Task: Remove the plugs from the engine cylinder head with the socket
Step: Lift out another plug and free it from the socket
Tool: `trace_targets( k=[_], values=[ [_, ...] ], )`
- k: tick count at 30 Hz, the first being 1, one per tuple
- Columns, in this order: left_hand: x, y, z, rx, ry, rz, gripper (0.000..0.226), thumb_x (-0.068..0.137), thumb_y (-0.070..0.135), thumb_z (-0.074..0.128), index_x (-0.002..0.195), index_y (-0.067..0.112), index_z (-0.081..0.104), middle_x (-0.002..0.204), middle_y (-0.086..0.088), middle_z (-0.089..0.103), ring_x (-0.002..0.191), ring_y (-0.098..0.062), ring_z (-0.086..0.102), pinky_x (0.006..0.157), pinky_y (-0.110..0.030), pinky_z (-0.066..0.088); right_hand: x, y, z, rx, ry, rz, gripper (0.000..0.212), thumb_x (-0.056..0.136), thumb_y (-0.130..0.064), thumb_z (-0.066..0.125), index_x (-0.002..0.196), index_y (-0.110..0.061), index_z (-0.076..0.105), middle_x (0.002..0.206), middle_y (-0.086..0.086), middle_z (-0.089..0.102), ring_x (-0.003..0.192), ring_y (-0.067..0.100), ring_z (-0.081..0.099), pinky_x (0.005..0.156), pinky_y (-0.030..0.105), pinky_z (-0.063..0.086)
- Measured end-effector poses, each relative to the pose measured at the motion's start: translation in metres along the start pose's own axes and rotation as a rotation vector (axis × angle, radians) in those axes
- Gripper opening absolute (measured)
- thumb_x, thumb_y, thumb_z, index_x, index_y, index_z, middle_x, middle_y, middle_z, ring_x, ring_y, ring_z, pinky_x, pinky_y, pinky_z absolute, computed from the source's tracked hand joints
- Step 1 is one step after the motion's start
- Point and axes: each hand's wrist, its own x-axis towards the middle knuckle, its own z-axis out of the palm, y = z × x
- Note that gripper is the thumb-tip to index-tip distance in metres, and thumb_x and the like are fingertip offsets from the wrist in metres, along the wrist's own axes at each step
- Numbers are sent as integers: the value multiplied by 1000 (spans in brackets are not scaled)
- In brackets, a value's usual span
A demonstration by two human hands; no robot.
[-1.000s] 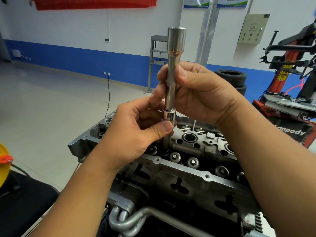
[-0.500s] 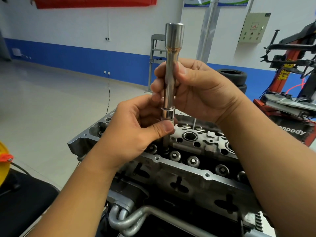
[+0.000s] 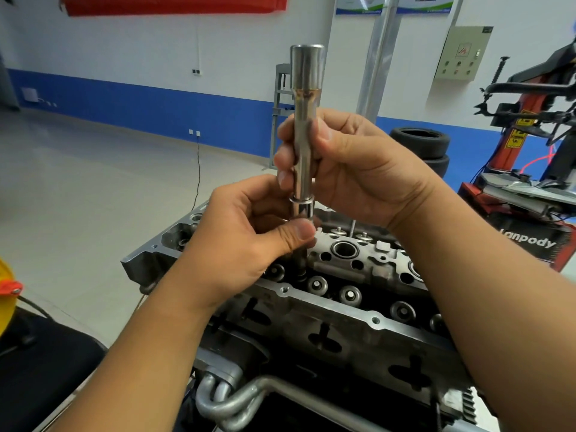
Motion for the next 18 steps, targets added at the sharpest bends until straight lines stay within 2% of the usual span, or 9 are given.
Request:
trace_targets(
  k=[2, 5, 8, 10, 12, 14, 16, 18],
  values=[
    [0, -3, 2, 63, 72, 19, 39, 67, 32, 92, 101, 25, 75, 94, -6, 81, 85, -27, 79, 80, -40, 65, 1, 0, 0, 3, 8, 1, 37, 79, -34, 83, 106, -12, 71, 94, 7, 74, 84, 26, 68, 83, 39, 54],
    [1, -4, 4, 101, 131, 49, 34, 64, 39, 90, 95, 34, 76, 90, 1, 81, 83, -20, 79, 77, -35, 65, 1, -1, 0, -3, 34, -7, 46, 72, -32, 88, 103, -10, 63, 88, 8, 73, 79, 26, 69, 78, 38, 56],
    [0, -1, 0, 76, 6, -3, 28, 83, 38, 84, 108, 32, 74, 99, -4, 81, 88, -26, 79, 66, -28, 60, 0, -1, 0, -15, 28, -22, 46, 73, -32, 88, 100, -8, 60, 86, 7, 74, 77, 26, 70, 77, 38, 56],
    [-1, 2, -4, 24, -104, -40, 28, 94, 29, 70, 122, 27, 70, 107, -7, 79, 92, -27, 79, 59, -25, 56, 0, -2, 0, 2, 11, -18, 43, 74, -31, 87, 100, -7, 64, 88, 9, 75, 77, 27, 70, 76, 38, 55],
    [-1, 3, -3, 28, -120, -41, 29, 95, 18, 64, 124, 23, 67, 105, -9, 79, 92, -25, 79, 56, -23, 55, -1, -2, 0, 17, 1, -7, 41, 76, -31, 86, 102, -6, 66, 90, 10, 75, 78, 28, 70, 77, 38, 55],
    [0, 2, -1, 24, -66, -15, 27, 90, 11, 67, 117, 15, 68, 100, -15, 78, 89, -21, 79, 64, -20, 58, 0, -2, 0, 20, -2, -1, 38, 79, -32, 83, 104, -7, 68, 93, 11, 75, 80, 28, 70, 80, 39, 55],
    [0, -1, 2, 37, 1, -2, 29, 81, 18, 80, 109, 14, 72, 96, -14, 78, 89, -23, 79, 77, -32, 65, 0, -1, 0, 20, 7, 5, 38, 78, -34, 84, 104, -9, 71, 93, 10, 75, 81, 28, 70, 82, 40, 55],
    [0, -3, 3, 113, 73, 8, 39, 68, 33, 94, 100, 23, 74, 92, -5, 80, 88, -23, 79, 83, -43, 65, 0, -1, 0, 13, 25, 10, 43, 73, -36, 88, 102, -10, 70, 90, 10, 76, 80, 28, 71, 81, 39, 56]
  ],
)
